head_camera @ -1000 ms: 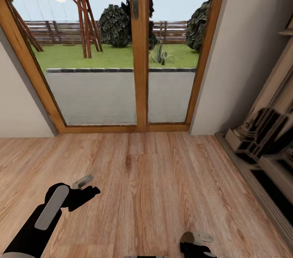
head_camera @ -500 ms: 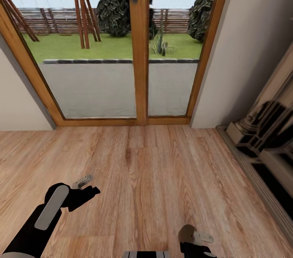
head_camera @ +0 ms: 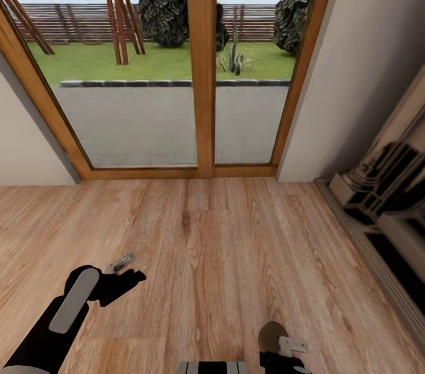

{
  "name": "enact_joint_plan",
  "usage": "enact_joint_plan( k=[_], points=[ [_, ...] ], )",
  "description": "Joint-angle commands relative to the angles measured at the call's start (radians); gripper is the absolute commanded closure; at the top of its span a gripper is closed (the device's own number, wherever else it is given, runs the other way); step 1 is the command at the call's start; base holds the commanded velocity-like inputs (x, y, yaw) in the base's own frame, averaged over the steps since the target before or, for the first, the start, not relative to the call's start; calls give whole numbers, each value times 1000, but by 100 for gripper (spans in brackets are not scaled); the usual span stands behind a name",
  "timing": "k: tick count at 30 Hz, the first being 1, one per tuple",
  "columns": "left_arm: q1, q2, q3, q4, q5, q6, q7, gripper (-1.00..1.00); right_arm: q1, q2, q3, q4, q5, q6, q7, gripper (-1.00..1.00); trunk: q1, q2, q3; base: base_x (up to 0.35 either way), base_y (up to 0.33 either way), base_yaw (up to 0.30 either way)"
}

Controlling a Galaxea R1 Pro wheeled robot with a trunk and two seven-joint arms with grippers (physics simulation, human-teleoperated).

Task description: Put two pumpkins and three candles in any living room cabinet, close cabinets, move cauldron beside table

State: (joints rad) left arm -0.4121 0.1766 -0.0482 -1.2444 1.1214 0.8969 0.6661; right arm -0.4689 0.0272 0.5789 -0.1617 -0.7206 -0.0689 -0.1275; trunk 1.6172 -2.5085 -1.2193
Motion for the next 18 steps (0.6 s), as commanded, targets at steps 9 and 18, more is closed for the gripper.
enact_joint_plan(
  k=[9,18],
  points=[
    [-1,3,-1,0,20,50,5,-100,0,0,9,1,-10,-6,-4,-100,0,0,-1,88,-4,0],
    [-1,3,-2,0,18,53,6,-100,0,0,9,2,-16,-6,-6,-100,0,0,-1,8,-1,0]
  ],
)
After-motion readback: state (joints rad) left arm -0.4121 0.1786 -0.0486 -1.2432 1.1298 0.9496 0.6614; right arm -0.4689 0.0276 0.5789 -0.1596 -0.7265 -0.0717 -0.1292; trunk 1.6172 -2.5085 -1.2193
